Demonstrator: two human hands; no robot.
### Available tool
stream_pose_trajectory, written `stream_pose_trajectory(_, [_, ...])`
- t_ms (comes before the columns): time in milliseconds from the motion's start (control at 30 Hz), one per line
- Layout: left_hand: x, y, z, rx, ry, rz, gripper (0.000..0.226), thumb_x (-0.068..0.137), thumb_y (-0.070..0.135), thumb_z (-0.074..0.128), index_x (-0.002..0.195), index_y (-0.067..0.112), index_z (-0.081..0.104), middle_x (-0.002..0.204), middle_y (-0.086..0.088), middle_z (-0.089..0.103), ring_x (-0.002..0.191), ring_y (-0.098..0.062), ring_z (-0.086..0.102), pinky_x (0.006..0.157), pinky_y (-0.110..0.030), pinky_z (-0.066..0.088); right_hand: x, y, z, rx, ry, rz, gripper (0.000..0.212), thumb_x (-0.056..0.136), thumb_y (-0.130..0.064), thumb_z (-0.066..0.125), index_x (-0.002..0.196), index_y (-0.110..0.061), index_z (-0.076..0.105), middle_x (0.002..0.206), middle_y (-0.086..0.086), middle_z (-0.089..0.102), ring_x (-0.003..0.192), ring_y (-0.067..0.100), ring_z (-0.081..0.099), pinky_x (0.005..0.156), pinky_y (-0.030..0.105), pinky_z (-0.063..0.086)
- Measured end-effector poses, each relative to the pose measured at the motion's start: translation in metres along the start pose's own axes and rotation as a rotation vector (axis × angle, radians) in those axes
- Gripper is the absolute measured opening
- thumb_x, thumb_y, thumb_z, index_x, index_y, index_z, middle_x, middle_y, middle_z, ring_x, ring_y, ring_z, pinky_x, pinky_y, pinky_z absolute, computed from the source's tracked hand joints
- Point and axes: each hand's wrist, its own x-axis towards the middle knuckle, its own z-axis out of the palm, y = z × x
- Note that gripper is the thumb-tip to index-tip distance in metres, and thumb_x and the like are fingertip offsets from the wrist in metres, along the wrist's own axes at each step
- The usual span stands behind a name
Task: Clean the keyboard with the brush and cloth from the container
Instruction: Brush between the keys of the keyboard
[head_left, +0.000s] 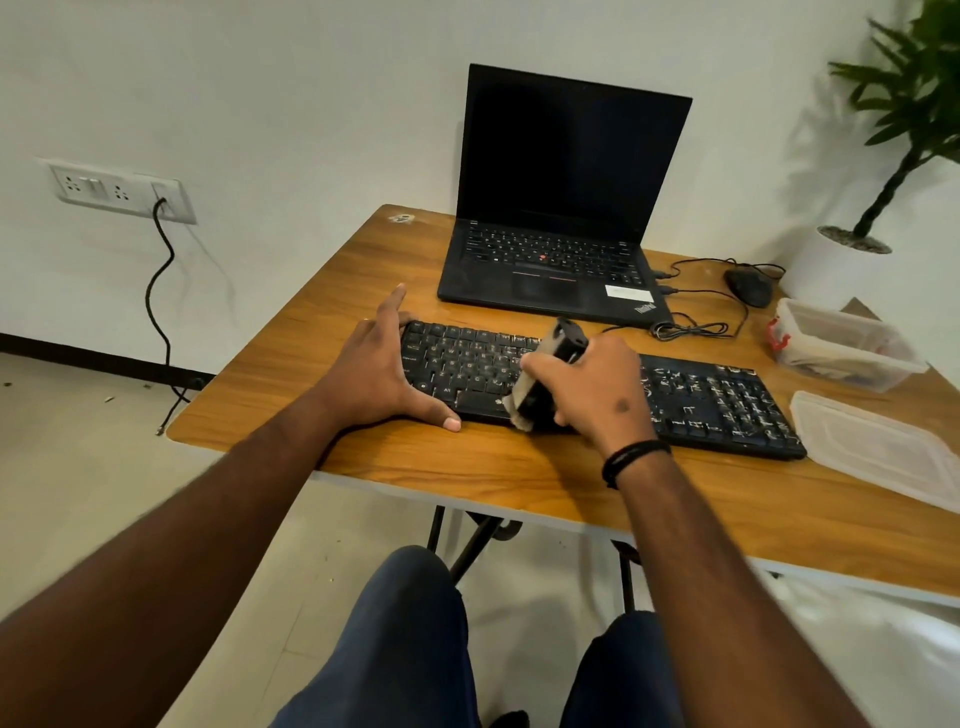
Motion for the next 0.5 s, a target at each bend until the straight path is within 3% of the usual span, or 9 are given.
stream_pose_trajectory(100, [0.000,0.000,0.001,0.000,-0.001,-0.005,0.168,0.027,0.072,0.087,0.159,0.027,-0.006,0.159,-0.002,0.032,0.146,-0.023,0.027,0.120,-0.044,0.025,-0.004,0.000,0.000,-0.041,0.051,-0.044,0.032,0.082,-0.030,0.075,0.058,-0.018,0.056,0.056,-0.003,0.062,0.049,0.012,0.062,0.042,0.021,0.044])
stream_pose_trajectory(167, [0.000,0.000,0.001,-0.005,-0.003,-0.009,0.168,0.026,0.074,0.086,0.159,0.028,-0.006,0.158,-0.002,0.033,0.145,-0.023,0.028,0.119,-0.044,0.026,-0.009,-0.008,0.012,-0.023,-0.008,-0.093,0.032,0.083,-0.032,0.074,0.060,-0.019,0.058,0.059,-0.004,0.064,0.053,0.013,0.064,0.043,0.019,0.045])
stream_pose_trajectory(267, [0.000,0.000,0.001,-0.008,-0.003,-0.004,0.167,0.028,0.072,0.087,0.160,0.025,-0.005,0.157,-0.003,0.035,0.143,-0.023,0.029,0.117,-0.041,0.026,-0.013,-0.023,0.035,-0.051,-0.058,-0.283,0.037,0.083,-0.032,0.073,0.053,-0.023,0.053,0.053,-0.009,0.056,0.047,0.003,0.053,0.041,0.013,0.037])
stream_pose_trajectory(333, [0.000,0.001,0.001,-0.014,-0.004,0.006,0.168,0.029,0.070,0.088,0.160,0.022,-0.005,0.157,-0.004,0.036,0.144,-0.025,0.028,0.117,-0.040,0.024,-0.009,-0.032,0.043,-0.082,-0.060,-0.438,0.037,0.082,-0.032,0.071,0.053,-0.022,0.051,0.052,-0.006,0.053,0.047,0.006,0.048,0.043,0.018,0.035])
stream_pose_trajectory(433, [-0.002,0.001,-0.001,-0.026,-0.007,0.002,0.167,0.032,0.062,0.093,0.160,0.021,-0.006,0.159,-0.006,0.033,0.146,-0.026,0.025,0.116,-0.039,0.022,0.002,-0.043,0.038,-0.209,-0.266,-0.531,0.030,0.080,-0.033,0.073,0.060,-0.020,0.055,0.059,-0.003,0.059,0.053,0.009,0.052,0.047,0.026,0.039])
stream_pose_trajectory(500, [-0.002,0.002,-0.001,-0.016,-0.010,0.005,0.168,0.031,0.065,0.091,0.160,0.022,-0.007,0.158,-0.006,0.033,0.145,-0.026,0.027,0.117,-0.040,0.025,0.014,-0.050,0.019,-0.356,-0.463,-0.480,0.028,0.077,-0.035,0.079,0.063,-0.023,0.058,0.062,-0.006,0.060,0.053,0.003,0.054,0.047,0.020,0.038])
